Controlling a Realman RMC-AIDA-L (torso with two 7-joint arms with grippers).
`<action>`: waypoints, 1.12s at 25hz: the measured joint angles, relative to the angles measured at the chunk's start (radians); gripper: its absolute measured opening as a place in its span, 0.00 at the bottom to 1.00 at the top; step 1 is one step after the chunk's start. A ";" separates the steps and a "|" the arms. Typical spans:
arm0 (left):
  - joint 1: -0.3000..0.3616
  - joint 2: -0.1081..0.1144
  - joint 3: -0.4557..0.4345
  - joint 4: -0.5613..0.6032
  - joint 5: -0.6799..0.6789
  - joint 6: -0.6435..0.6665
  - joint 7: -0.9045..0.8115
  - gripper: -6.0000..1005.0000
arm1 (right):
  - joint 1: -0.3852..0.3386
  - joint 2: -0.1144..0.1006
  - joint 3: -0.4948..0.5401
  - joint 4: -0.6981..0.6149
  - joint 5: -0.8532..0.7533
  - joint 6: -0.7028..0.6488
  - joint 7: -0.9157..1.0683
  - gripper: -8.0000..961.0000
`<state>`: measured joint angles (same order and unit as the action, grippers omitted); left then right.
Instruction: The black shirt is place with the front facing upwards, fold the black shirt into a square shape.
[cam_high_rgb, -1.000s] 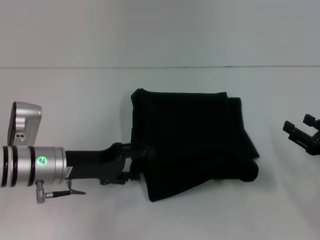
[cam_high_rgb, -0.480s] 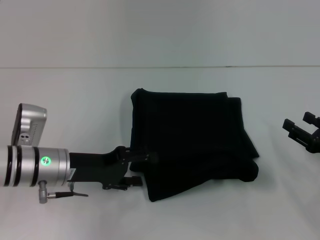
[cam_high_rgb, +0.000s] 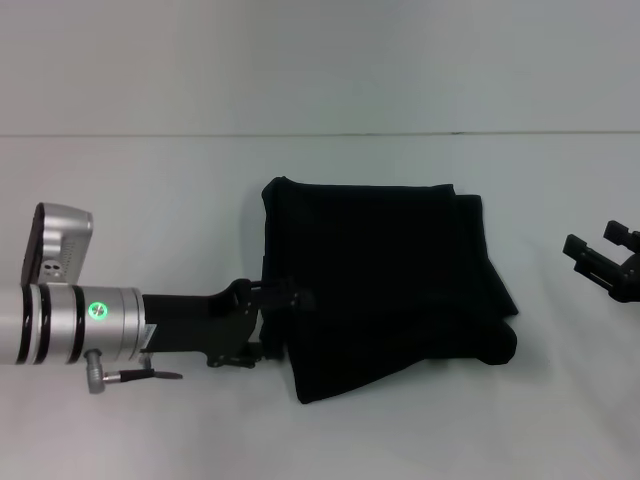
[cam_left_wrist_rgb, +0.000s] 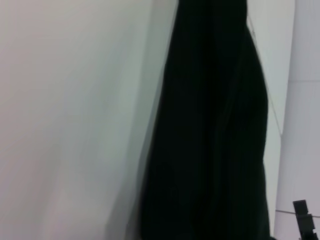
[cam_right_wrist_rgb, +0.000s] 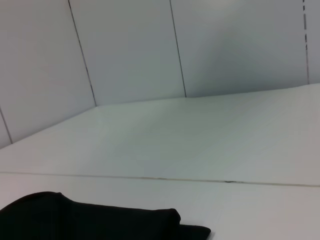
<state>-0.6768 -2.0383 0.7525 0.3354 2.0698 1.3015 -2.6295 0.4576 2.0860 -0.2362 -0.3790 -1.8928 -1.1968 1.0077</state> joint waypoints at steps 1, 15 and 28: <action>-0.002 0.000 -0.002 0.002 -0.002 -0.001 0.000 0.92 | 0.001 0.000 -0.001 0.001 0.000 0.002 0.000 0.75; -0.046 0.001 -0.004 0.006 -0.007 0.028 -0.011 0.88 | 0.006 0.000 -0.003 0.002 0.000 0.010 0.000 0.75; -0.083 -0.003 0.048 0.010 0.003 0.026 0.014 0.77 | 0.010 0.000 -0.004 0.003 0.000 0.008 0.000 0.75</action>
<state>-0.7601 -2.0417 0.8005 0.3458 2.0724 1.3276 -2.6156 0.4675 2.0861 -0.2401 -0.3756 -1.8928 -1.1887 1.0077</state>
